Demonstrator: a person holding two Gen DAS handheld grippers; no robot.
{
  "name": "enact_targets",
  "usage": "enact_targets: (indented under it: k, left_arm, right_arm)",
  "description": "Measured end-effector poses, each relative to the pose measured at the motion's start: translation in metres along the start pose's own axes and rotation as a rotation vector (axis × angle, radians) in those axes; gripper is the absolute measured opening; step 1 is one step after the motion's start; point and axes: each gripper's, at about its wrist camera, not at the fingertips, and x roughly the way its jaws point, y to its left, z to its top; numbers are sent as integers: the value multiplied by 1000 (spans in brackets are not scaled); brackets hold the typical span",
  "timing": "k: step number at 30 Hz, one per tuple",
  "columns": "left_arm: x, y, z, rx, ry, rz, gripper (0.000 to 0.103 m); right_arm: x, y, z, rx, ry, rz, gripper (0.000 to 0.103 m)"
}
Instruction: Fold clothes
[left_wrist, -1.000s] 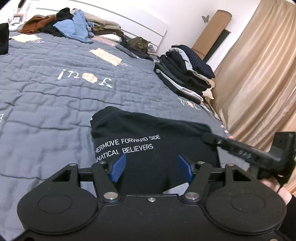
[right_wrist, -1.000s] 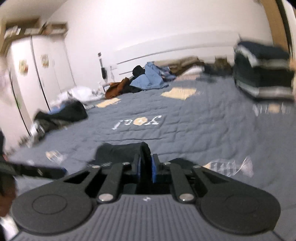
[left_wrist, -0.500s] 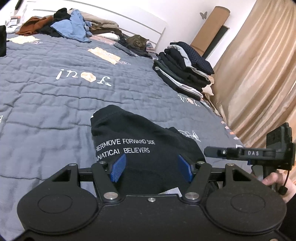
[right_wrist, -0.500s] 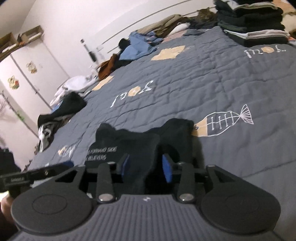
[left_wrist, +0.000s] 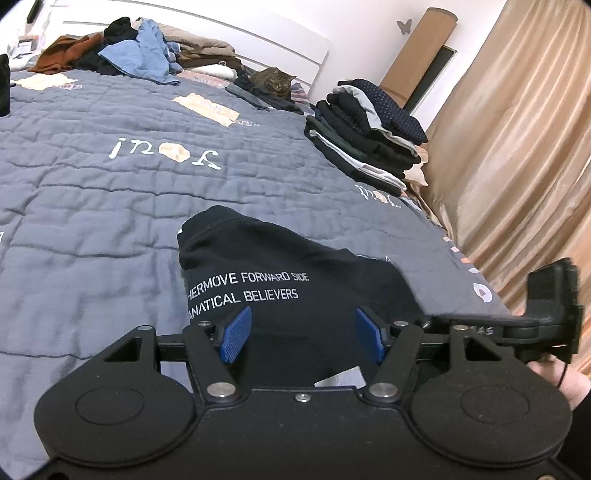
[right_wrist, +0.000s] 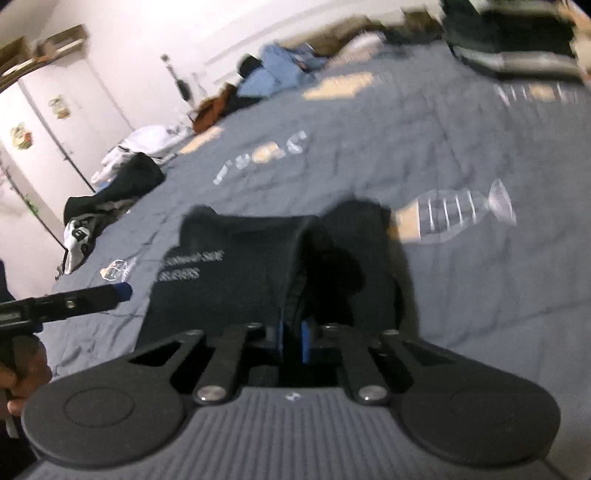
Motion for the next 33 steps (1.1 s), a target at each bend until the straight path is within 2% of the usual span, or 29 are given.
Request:
enact_targets:
  k: [4,6,9,12,15,17,20,22,27,33]
  left_arm:
    - [1,1,0,0,0,5,62]
    - [2,1,-1,4,4,10,62]
    - [4,0,-3,20,15,33,62]
    - [4,2,-2,22,14,41,62]
    - [2,5,0,13,4,42,62]
    - [4,6,4,24,-3,52,62]
    - [12,8,8,77,-15,96,62]
    - [22,15,11,77,6,111,62]
    - [39,42,29,-15,17,76,62]
    - [70,84,48,-205,64,-8,62]
  right_arm:
    - [-16,16,3,-172,-96,-38,6]
    - [-13,16,2,-205,-77,-68,7]
    - [3,0,-1,-143,26,-101,10]
    - [2,-16,0,-40,43,-46,13]
    - [-11,-30,9,63,-9,20,18]
    - [-15,-36,11,101,-59,15,26]
    - [-15,-41,13,142,-106,5,30]
    - [-9,-41,14,148,-116,4,32]
    - [8,-42,14,162,-101,-1,34]
    - [18,-42,17,177,-87,9,38]
